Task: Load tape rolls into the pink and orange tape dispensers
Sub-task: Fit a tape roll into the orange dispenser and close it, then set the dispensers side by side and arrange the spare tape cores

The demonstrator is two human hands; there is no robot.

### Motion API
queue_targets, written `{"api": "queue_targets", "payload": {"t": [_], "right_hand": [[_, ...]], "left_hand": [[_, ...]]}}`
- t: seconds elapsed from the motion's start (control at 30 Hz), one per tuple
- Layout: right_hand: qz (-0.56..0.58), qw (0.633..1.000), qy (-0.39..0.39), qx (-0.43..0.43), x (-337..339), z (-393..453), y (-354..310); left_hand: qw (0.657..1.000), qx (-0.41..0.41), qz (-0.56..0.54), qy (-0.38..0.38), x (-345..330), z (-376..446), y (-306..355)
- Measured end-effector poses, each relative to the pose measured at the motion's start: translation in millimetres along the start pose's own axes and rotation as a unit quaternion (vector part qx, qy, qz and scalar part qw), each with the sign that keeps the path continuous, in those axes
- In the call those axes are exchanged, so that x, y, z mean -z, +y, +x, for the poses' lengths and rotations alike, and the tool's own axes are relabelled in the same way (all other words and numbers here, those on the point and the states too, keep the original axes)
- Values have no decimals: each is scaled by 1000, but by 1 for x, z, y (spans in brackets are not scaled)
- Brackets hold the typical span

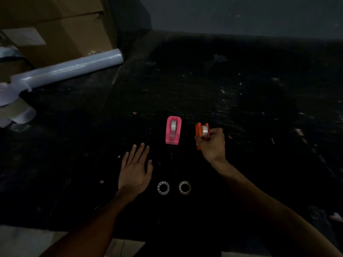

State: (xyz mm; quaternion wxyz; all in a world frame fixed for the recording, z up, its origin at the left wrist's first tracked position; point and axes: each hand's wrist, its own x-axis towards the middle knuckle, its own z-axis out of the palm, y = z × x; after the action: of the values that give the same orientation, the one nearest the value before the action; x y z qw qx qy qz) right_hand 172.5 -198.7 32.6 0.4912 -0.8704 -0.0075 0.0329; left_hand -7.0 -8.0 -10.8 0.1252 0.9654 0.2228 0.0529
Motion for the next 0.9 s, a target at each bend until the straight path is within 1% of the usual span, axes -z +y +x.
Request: {"api": "queue_targets", "payload": {"t": [0.13, 0.23, 0.53, 0.67, 0.73, 0.8, 0.9], "right_hand": [[-6, 1000, 12, -7, -19, 15, -8], [-20, 1000, -2, -14, -27, 20, -10], [-56, 998, 0, -5, -34, 14, -10], [-25, 999, -15, -44, -30, 10, -11], [6, 999, -11, -45, -22, 1, -6], [2, 1000, -9, -7, -10, -14, 5], [-34, 994, -25, 101, 6, -41, 30]], "left_hand": [[1000, 0, -5, 0, 0, 0, 0], [1000, 0, -12, 2, 0, 1, -1], [1000, -7, -16, 18, -2, 1, -3], [1000, -9, -12, 15, -2, 1, -4], [1000, -10, -16, 16, -2, 1, -6], [999, -14, -27, 26, -1, 1, -7], [997, -26, -63, 44, 0, 0, -8]]}}
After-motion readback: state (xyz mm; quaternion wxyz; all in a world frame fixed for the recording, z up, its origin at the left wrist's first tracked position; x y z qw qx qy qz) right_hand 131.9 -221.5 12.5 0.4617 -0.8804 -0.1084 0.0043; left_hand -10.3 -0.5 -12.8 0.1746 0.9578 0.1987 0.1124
